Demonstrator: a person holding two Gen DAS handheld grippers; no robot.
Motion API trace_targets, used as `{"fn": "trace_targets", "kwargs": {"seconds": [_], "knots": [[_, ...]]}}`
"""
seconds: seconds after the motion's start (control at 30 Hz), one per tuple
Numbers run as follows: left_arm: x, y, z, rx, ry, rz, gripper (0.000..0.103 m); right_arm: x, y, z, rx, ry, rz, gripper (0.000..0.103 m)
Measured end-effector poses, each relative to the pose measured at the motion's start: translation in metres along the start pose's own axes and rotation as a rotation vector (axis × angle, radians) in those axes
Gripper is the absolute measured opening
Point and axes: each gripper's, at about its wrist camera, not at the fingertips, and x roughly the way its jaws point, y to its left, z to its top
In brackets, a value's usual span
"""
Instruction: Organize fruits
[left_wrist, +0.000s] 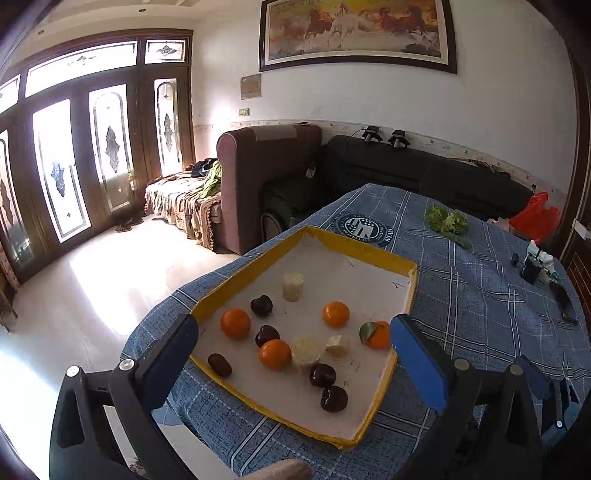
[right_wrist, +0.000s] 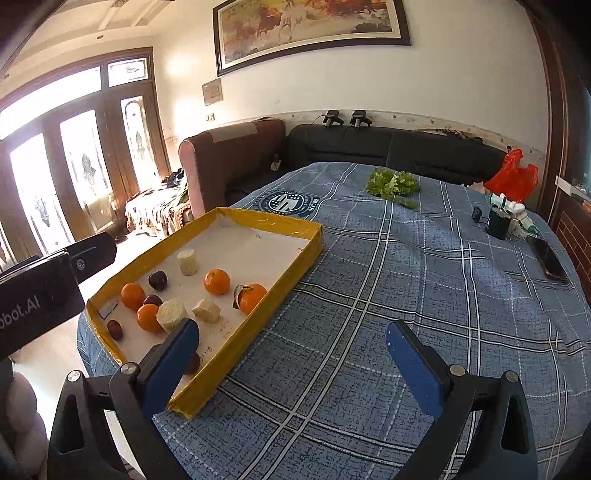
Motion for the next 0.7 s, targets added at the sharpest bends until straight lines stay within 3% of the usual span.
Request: {"fn": "trace_targets", "kwargs": {"seconds": [0.27, 0.7], "knots": [[0.015, 0.01, -0.001, -0.016, 0.043, -0.023, 0.103, 0.01, 0.022, 0.0, -0.045, 0.022, 0.018, 0.103], [0.022, 0.018, -0.003, -0.093, 0.081, -0.05, 0.103, 0.008, 0.018, 0.006, -0.04, 0.014, -0.061, 0.103]]}}
